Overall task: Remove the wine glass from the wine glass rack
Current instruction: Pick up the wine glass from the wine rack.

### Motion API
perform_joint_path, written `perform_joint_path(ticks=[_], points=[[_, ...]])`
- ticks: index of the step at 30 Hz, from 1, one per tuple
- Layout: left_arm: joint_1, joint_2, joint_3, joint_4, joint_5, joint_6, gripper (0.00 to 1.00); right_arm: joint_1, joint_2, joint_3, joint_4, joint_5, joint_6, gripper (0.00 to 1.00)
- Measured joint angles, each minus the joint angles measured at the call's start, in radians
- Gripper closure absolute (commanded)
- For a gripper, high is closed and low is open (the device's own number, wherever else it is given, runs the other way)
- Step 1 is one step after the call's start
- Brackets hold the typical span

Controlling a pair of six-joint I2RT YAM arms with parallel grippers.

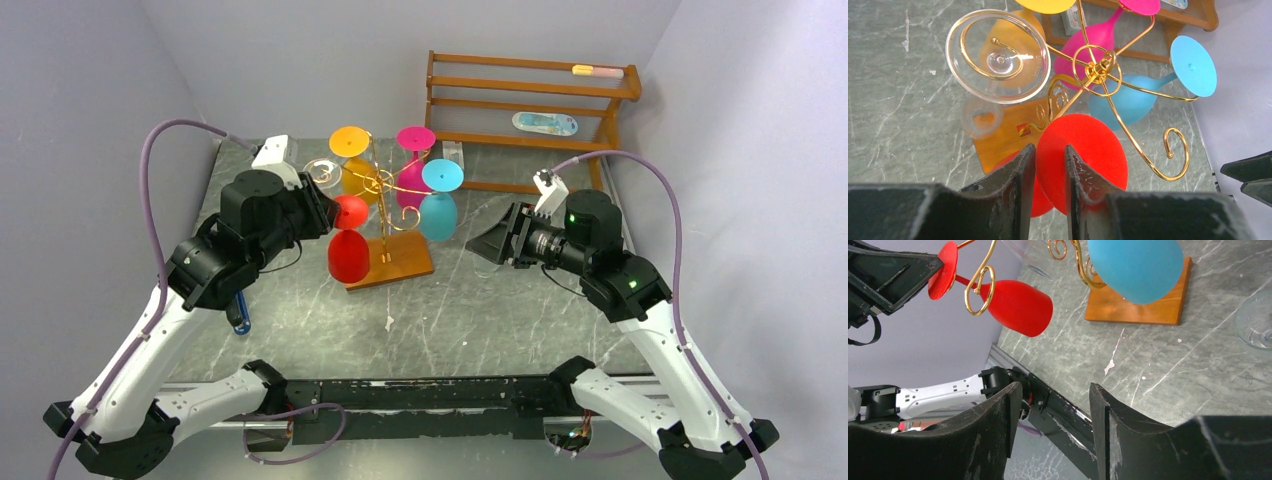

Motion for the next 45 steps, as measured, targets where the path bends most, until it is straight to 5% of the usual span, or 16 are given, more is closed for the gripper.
perform_joint_path(ticks=[14, 24, 33, 45], points=[[0.002, 0.005, 0.018, -0.021, 0.0, 0.008, 0.91, 0.0, 0.001, 0.0, -0.001, 0.007, 0.016, 0.44], [0.002, -0.001, 0.021, -0.03, -0.001, 0.01, 0.89, 0.0, 0.02, 0.027, 0.043, -0.104, 0.029, 0.45], [0.002, -0.024, 0.01, -0.029, 0.016, 0.01, 0.84, 0.032, 0.195, 0.29, 0.042, -0.177, -0.002, 0.47], [0.002, -0.031, 0.005, -0.028, 0.037, 0.01, 0.81, 0.318, 0.587, 0.71, -0.062, 0.022, -0.099, 0.44]])
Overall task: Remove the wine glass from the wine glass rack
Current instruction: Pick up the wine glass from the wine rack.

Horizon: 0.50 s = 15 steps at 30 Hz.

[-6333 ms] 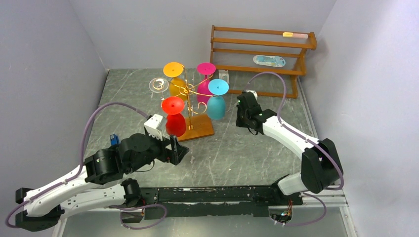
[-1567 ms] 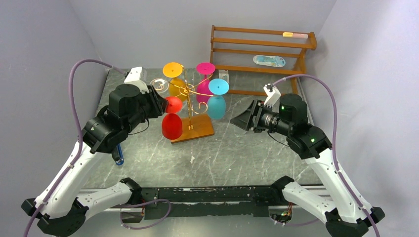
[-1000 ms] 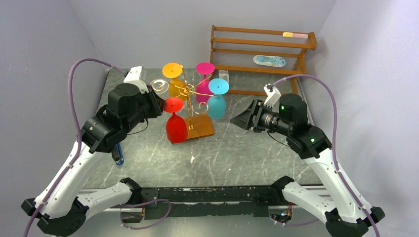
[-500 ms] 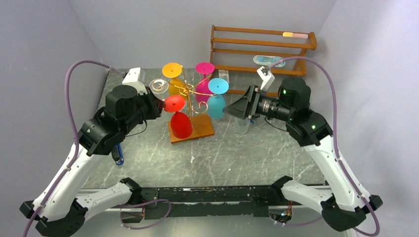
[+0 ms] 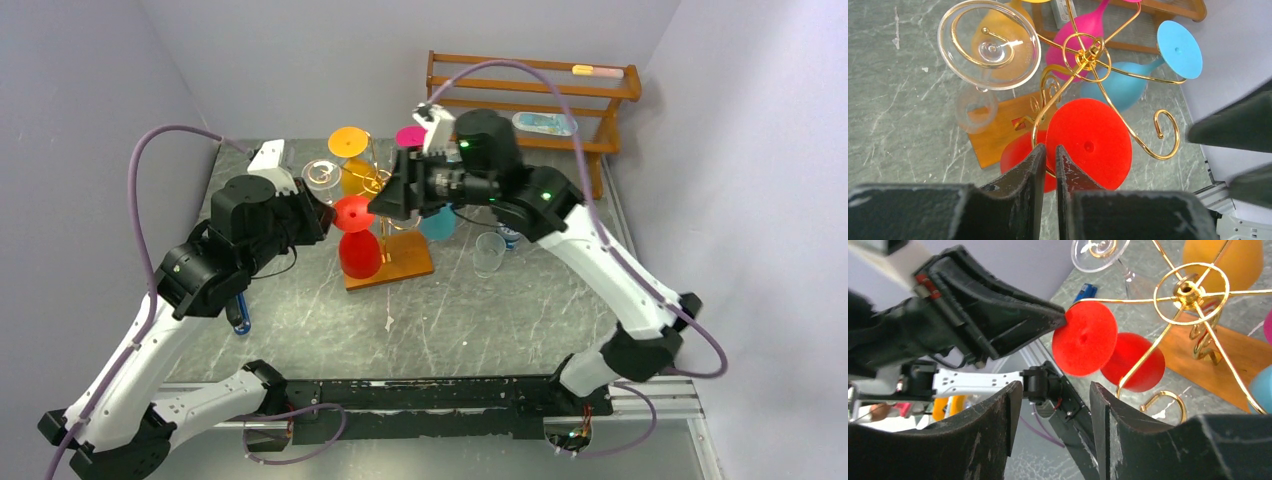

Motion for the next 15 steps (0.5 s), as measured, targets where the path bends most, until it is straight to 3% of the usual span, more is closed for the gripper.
perform_joint_path(ticks=[7, 15], points=[[0.0, -0.01, -0.005, -0.002, 0.015, 0.004, 0.81, 0.086, 0.2, 0.136, -0.101, 0.142, -0.056, 0.44], [0.0, -0.021, -0.016, 0.001, 0.026, 0.005, 0.81, 0.093, 0.249, 0.175, -0.132, 0.204, -0.097, 0.49]])
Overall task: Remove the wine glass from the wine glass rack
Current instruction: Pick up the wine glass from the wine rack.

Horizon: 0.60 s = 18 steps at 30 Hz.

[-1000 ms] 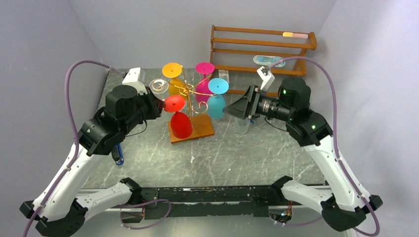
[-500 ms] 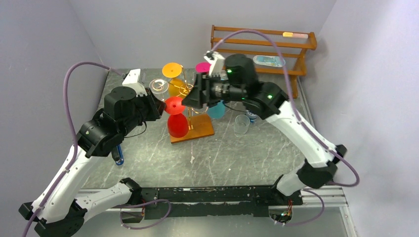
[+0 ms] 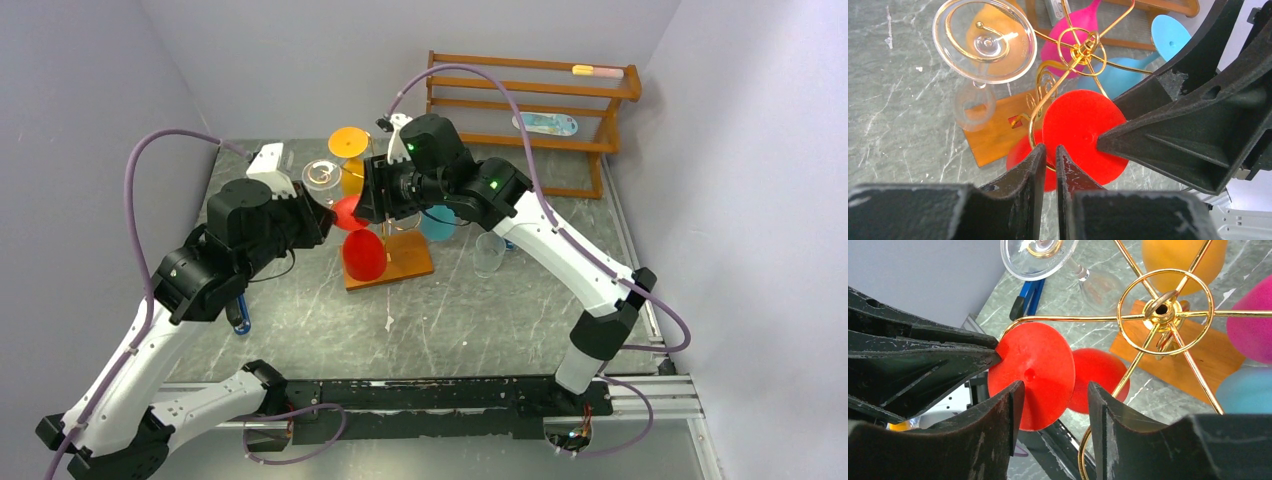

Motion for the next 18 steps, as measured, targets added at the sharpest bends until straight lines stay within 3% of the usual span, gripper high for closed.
perform_joint_path(ticks=[6, 18], points=[[0.0, -0.006, -0.004, 0.003, 0.003, 0.0, 0.81, 0.0, 0.002, 0.0, 0.001, -0.024, -0.012, 0.68], [0.0, -0.018, -0.004, -0.028, 0.002, 0.003, 0.77, -0.004, -0.022, -0.022, 0.083, -0.082, 0.045, 0.96]])
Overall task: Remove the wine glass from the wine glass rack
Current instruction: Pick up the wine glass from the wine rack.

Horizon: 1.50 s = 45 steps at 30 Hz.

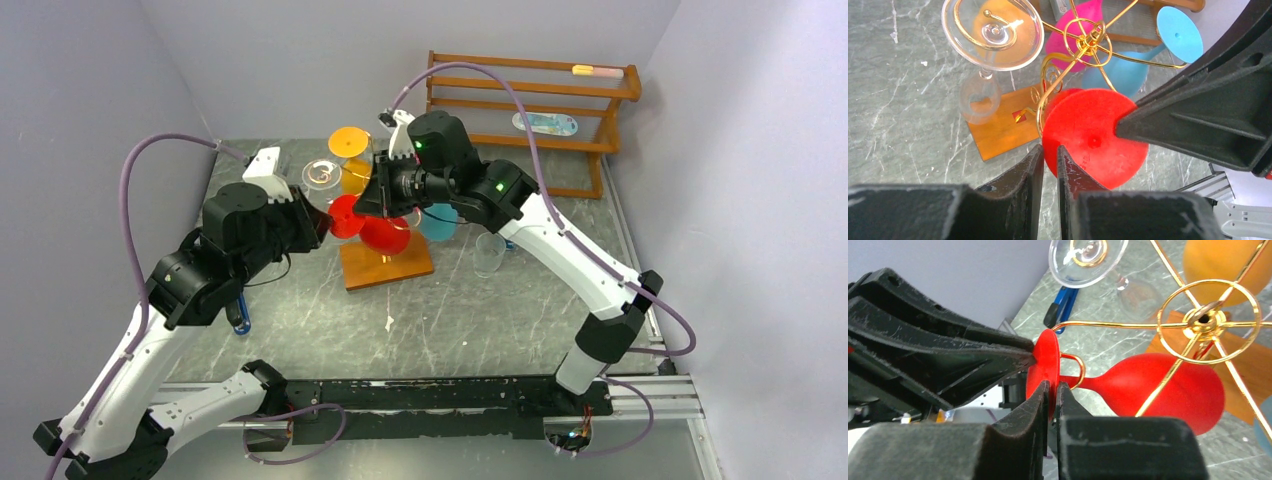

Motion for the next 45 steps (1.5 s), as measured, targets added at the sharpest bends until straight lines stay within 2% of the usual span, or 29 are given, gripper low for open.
perform_joint_path(ticks=[3, 8, 14, 20, 25, 31, 45], points=[[0.0, -0.003, 0.0, -0.001, 0.0, 0.0, 0.72, 0.001, -0.018, -0.032, 0.025, -0.027, 0.035, 1.0], [0.0, -0.008, 0.001, -0.006, -0.008, -0.002, 0.59, -0.008, -0.043, -0.118, 0.109, -0.072, 0.104, 1.0], [0.0, -0.031, 0.003, -0.019, -0.031, -0.008, 0.53, -0.04, -0.076, -0.225, 0.233, -0.133, 0.208, 1.0], [0.0, -0.065, 0.018, -0.033, -0.06, -0.013, 0.41, -0.045, -0.081, -0.237, 0.284, -0.147, 0.277, 1.0], [0.0, -0.09, 0.02, -0.034, -0.068, -0.015, 0.36, -0.048, -0.081, -0.239, 0.333, -0.152, 0.319, 1.0], [0.0, -0.093, 0.021, -0.039, -0.067, -0.01, 0.23, -0.048, -0.074, -0.234, 0.352, -0.138, 0.34, 1.0], [0.0, -0.13, 0.021, -0.048, -0.062, -0.003, 0.19, -0.05, -0.033, -0.228, 0.389, -0.076, 0.372, 1.0]])
